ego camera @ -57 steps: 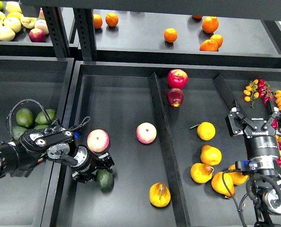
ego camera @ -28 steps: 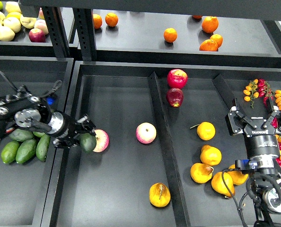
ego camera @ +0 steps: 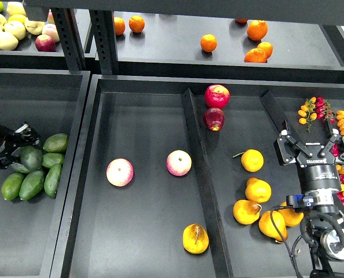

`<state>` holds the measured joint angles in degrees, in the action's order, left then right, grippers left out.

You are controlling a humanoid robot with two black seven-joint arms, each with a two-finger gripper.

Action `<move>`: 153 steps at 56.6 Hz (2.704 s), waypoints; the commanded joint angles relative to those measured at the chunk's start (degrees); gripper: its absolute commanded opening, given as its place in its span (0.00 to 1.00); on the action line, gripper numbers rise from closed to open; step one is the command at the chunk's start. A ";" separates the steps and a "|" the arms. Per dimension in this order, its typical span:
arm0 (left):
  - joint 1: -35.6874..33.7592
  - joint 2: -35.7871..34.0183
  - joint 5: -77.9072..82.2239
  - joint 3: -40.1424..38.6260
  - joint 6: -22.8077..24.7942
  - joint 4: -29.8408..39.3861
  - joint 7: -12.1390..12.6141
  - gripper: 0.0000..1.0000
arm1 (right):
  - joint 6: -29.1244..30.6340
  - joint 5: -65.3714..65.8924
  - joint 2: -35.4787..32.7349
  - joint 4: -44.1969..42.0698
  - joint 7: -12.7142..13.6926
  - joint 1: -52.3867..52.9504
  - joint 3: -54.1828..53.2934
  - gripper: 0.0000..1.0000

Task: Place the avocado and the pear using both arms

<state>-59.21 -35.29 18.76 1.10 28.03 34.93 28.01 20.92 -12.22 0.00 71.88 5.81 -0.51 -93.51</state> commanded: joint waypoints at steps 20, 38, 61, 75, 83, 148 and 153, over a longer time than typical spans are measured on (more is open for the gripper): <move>2.78 1.18 0.05 0.13 -0.03 -4.88 -0.01 0.33 | 0.00 0.00 0.00 0.98 0.00 -0.01 -0.35 1.00; 4.72 1.45 -0.04 0.04 -0.03 -5.49 -0.01 0.33 | 0.08 0.00 0.00 0.89 0.00 -0.01 -0.09 1.00; 7.18 4.87 -0.13 -0.92 -0.03 -8.92 -0.01 0.34 | 0.17 0.00 0.00 1.16 0.00 0.25 -0.09 1.00; 7.71 6.28 -0.13 -0.92 -0.03 -10.41 -0.01 0.35 | 0.70 0.00 0.00 1.16 0.00 0.16 -0.18 1.00; 8.06 6.98 -0.13 -1.01 -0.03 -10.41 -0.01 0.36 | 1.14 0.00 0.00 1.16 0.08 0.16 -0.18 1.00; 8.41 9.45 -0.74 -1.10 -0.03 -11.64 -0.01 0.66 | 1.23 0.00 0.00 1.42 0.08 0.07 -0.18 1.00; 8.41 9.53 -0.74 -1.10 -0.03 -11.64 -0.01 0.72 | 1.23 0.00 0.00 1.51 0.08 0.07 -0.18 1.00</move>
<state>-50.80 -25.84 18.01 0.00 28.00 23.27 28.00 22.16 -12.22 0.00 73.35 5.81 -0.44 -93.69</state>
